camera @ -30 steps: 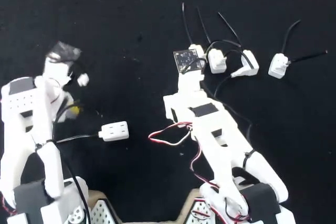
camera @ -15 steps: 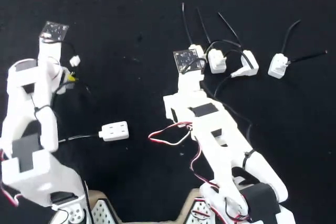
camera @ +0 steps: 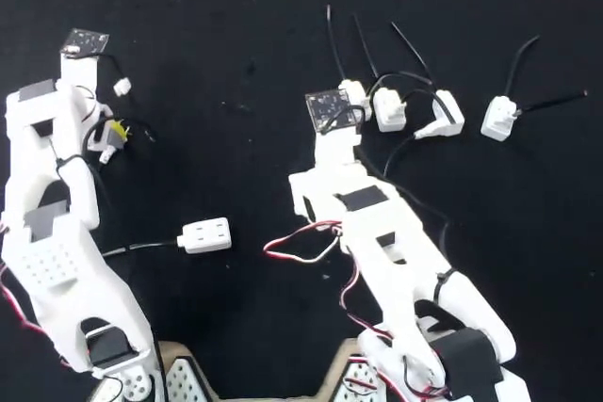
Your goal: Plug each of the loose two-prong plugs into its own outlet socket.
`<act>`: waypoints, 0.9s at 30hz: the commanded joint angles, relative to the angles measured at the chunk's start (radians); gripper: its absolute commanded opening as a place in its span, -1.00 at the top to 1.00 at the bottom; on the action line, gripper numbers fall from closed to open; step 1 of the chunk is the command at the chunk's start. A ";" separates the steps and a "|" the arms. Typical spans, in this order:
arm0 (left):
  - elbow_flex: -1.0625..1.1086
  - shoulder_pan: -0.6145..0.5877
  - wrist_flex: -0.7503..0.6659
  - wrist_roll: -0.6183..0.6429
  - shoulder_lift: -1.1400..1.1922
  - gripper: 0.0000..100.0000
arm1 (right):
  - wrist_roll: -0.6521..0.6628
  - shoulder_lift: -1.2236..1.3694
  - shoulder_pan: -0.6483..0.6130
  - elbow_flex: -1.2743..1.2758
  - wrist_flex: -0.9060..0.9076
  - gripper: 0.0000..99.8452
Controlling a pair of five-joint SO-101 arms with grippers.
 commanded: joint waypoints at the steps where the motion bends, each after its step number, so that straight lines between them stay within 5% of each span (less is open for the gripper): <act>1: -0.102 -0.002 0.006 0.008 0.035 0.52 | -0.005 -0.051 -0.015 -0.056 0.008 0.60; 12: -0.176 0.013 0.008 0.112 0.110 0.52 | -0.005 -0.050 -0.015 -0.054 0.005 0.60; 17: -0.188 0.015 0.008 0.133 0.120 0.92 | -0.005 -0.050 -0.015 -0.056 0.005 0.60; 21: -0.180 0.013 0.009 0.133 0.112 0.88 | -0.005 -0.051 -0.015 -0.056 0.006 0.60; 27: -0.289 0.013 0.193 0.135 0.083 0.94 | -0.005 -0.051 -0.015 -0.056 0.008 0.60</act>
